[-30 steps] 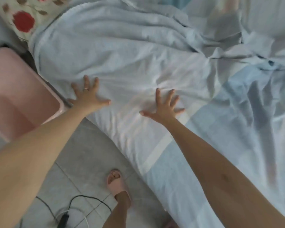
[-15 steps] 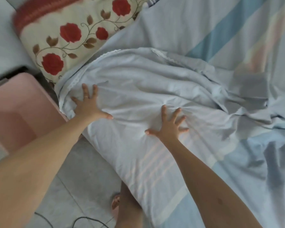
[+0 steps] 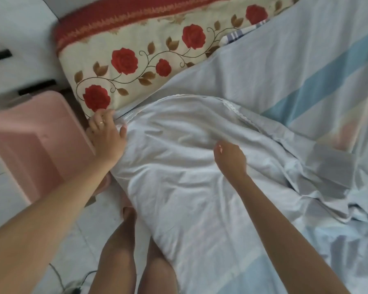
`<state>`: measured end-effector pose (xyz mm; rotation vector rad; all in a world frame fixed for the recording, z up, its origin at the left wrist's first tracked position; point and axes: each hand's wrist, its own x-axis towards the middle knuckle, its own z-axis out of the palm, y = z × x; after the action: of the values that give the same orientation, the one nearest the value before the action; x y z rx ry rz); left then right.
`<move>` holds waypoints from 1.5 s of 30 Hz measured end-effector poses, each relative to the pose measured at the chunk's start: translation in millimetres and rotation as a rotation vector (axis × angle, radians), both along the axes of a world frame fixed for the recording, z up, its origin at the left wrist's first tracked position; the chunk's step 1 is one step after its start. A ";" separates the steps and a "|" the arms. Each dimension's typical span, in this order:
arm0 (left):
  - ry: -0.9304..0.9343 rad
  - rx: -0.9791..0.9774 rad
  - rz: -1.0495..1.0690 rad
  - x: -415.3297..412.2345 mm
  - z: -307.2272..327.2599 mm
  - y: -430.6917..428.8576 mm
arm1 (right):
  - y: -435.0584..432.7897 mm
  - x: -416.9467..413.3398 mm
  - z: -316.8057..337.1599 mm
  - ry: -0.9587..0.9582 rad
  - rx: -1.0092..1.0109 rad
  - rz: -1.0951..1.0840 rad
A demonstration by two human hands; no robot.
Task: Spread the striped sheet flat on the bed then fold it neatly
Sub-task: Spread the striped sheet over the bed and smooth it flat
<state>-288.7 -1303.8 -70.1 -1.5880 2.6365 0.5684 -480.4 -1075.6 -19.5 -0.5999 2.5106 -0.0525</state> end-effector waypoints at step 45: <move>0.251 0.309 0.327 93.7 -79.2 -102.5 | -217.6 37.3 -58.9 0.023 -0.480 0.848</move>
<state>-195.0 -1406.4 -149.2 -1.9596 2.2909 1.1958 -443.0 -1293.2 -78.4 -1.8044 2.0607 -0.3302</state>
